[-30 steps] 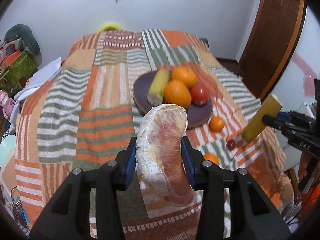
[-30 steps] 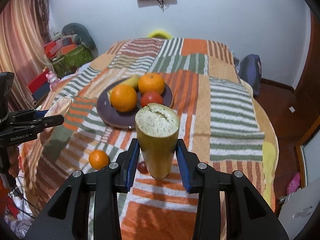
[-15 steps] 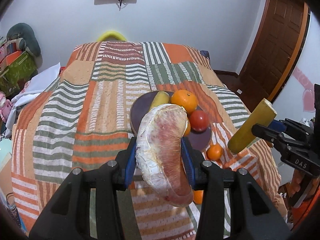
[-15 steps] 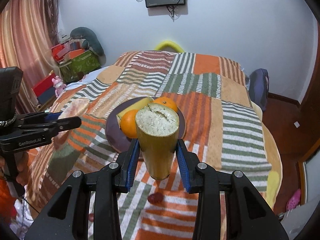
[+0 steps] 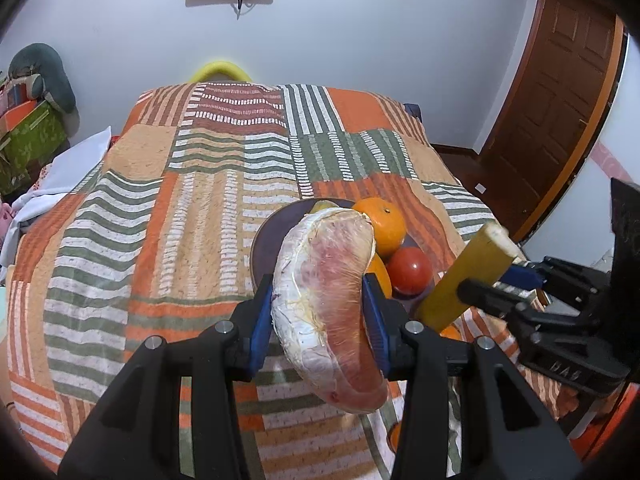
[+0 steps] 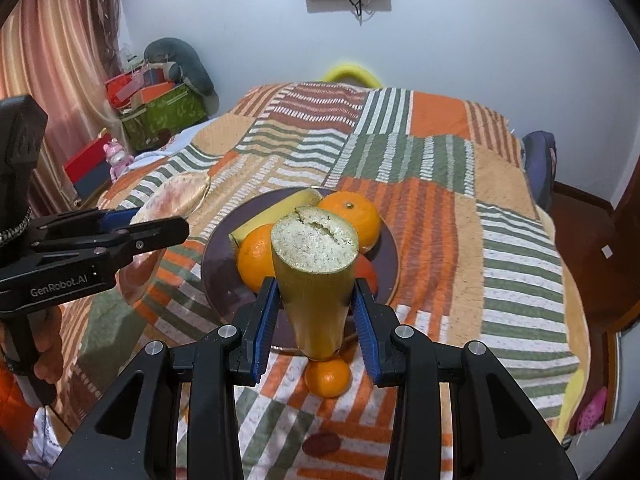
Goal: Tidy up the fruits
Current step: 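Lower the corn cob onto the plate with the right gripper while the left carries the pomelo over it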
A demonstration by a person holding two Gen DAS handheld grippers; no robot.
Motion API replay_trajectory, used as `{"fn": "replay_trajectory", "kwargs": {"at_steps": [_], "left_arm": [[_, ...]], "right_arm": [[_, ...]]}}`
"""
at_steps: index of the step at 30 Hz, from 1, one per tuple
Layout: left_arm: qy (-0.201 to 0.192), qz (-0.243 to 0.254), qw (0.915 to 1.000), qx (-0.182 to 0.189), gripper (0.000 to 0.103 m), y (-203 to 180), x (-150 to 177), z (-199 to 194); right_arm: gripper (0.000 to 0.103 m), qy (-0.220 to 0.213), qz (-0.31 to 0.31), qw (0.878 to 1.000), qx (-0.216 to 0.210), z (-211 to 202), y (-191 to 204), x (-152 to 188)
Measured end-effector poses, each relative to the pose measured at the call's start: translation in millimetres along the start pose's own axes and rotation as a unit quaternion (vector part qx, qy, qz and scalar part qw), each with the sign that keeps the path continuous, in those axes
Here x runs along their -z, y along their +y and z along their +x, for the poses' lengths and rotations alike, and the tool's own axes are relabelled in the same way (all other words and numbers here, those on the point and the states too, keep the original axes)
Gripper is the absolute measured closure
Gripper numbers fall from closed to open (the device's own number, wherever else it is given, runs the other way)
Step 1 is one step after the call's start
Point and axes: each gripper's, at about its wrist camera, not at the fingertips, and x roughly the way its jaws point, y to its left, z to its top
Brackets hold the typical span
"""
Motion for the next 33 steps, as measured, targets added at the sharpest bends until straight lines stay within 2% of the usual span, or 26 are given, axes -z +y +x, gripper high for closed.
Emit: {"fn": "replay_trajectory", "kwargs": {"at_steps": [18, 19, 20, 22, 25, 33], "left_arm": [[0.021, -0.018, 0.9995, -0.013, 0.061, 6, -14, 56], [0.020, -0.020, 0.9995, -0.015, 0.060, 7, -13, 57], [0.022, -0.023, 0.9993, -0.020, 0.052, 9, -13, 57], [0.021, -0.033, 0.9992, -0.012, 0.046, 11, -13, 55], [0.013, -0.034, 0.9992, -0.014, 0.046, 12, -14, 49], [-0.001, -0.001, 0.9996, -0.027, 0.046, -2, -9, 22]], "right_arm": [[0.069, 0.009, 0.013, 1.000, -0.020, 36, -5, -16], [0.069, 0.010, 0.014, 1.000, -0.020, 37, -5, -15], [0.069, 0.011, 0.016, 1.000, -0.020, 38, -5, -15], [0.065, 0.010, 0.020, 1.000, -0.019, 37, -6, -14], [0.053, 0.002, 0.026, 1.000, -0.013, 30, -8, -13], [0.052, -0.012, 0.032, 0.999, 0.001, 7, -17, -11]]}}
